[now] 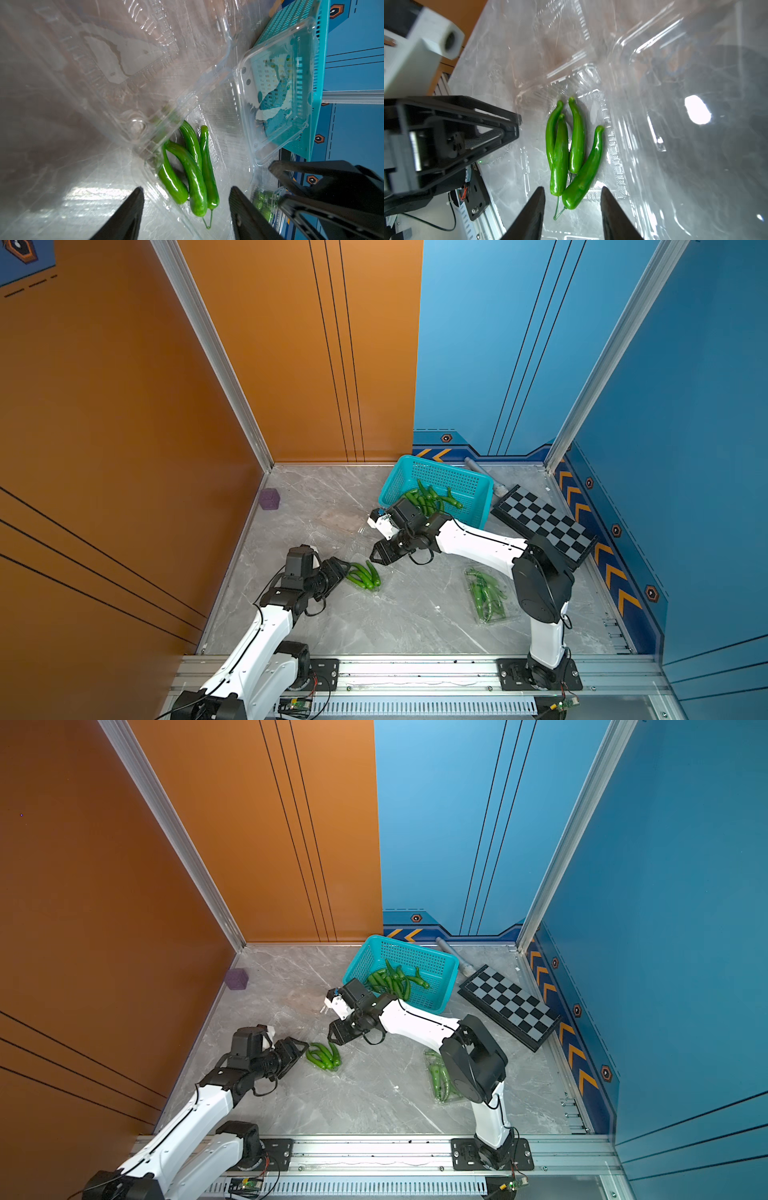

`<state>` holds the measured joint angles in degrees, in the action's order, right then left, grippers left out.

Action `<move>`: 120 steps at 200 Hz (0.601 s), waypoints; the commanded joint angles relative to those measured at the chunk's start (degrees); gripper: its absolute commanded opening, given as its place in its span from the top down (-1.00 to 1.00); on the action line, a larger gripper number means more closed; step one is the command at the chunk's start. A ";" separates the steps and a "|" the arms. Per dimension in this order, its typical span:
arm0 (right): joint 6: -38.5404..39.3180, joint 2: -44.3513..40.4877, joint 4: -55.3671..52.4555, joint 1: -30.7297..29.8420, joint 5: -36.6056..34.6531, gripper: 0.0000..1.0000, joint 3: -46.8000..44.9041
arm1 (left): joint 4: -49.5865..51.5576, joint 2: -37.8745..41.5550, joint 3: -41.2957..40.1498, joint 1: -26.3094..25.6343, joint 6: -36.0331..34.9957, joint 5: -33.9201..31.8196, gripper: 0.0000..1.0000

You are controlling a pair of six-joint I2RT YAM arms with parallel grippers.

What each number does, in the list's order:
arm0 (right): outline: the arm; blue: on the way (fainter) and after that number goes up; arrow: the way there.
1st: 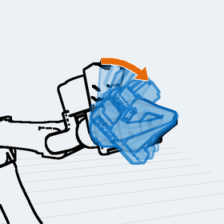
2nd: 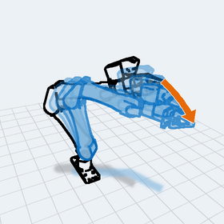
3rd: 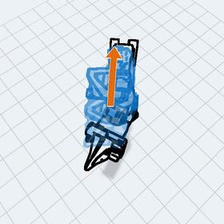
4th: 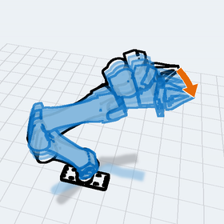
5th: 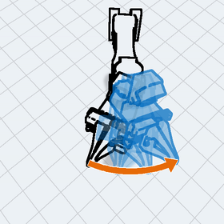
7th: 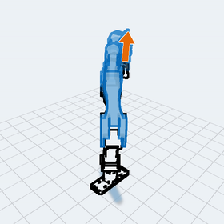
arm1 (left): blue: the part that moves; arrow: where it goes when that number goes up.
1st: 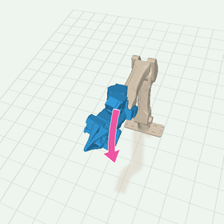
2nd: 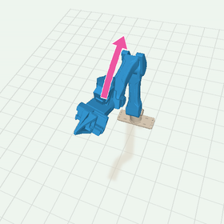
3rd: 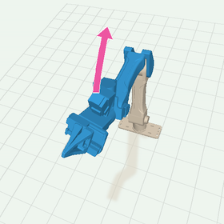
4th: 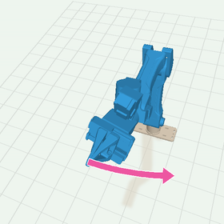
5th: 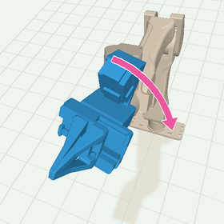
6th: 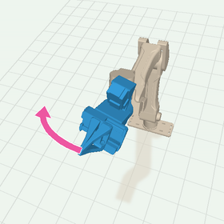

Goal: Take small green peppers out of containers
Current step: Pick up the green pepper from the packing box.

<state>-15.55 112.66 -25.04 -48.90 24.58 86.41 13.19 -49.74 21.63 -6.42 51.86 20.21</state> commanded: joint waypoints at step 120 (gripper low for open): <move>0.51 10.99 -4.05 -4.75 -0.80 0.12 6.97 | -0.71 1.33 -1.71 2.64 -1.23 3.08 -0.35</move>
<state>-15.46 121.89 -26.74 -53.63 24.77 91.64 13.10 -49.06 20.62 -4.43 51.83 21.52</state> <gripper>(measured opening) 0.445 0.675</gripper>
